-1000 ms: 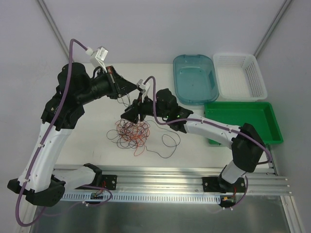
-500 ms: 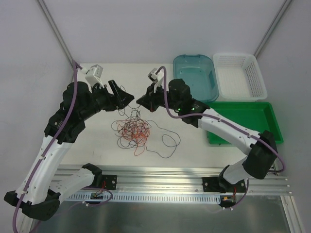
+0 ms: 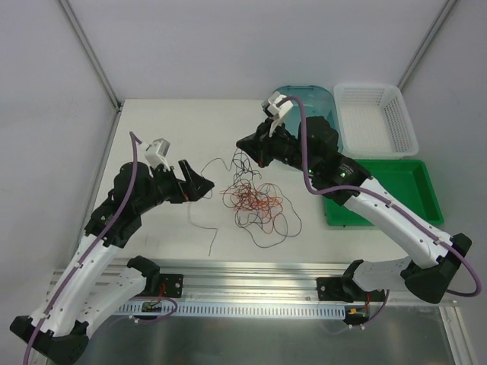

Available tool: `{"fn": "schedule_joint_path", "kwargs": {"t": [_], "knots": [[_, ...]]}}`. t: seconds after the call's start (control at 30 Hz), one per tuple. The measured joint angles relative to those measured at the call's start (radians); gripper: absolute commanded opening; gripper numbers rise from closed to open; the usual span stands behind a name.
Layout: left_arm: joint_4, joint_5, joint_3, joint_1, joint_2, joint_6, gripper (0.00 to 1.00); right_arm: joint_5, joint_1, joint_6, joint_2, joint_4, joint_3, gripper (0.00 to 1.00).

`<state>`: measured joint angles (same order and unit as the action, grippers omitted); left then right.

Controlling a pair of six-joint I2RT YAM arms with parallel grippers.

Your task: Untangle the cables

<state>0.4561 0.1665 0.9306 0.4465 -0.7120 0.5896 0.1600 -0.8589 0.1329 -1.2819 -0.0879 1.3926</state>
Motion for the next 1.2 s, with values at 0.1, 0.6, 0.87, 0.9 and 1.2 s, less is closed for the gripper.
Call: {"fn": "schedule_joint_path", "kwargs": {"t": [0.1,0.6,0.87,0.9,1.2], "knots": [[-0.097,0.106,-0.105,0.000,-0.003,0.022,0.91,0.000,0.000,-0.002,0.000,-0.019,0.000,0.01],[-0.460,0.228,-0.208,0.119,-0.163,0.062,0.74,0.026,0.000,-0.071,-0.015,-0.012,-0.050,0.01],[-0.523,0.135,-0.226,0.203,-0.284,0.063,0.30,0.033,0.000,-0.085,-0.023,-0.003,-0.051,0.01],[-0.522,0.116,-0.233,0.209,-0.287,0.062,0.23,0.029,0.000,-0.084,-0.022,-0.002,-0.053,0.01],[-0.359,-0.211,-0.218,0.205,-0.142,0.041,0.00,-0.129,0.100,-0.087,0.102,-0.040,-0.262,0.01]]}}
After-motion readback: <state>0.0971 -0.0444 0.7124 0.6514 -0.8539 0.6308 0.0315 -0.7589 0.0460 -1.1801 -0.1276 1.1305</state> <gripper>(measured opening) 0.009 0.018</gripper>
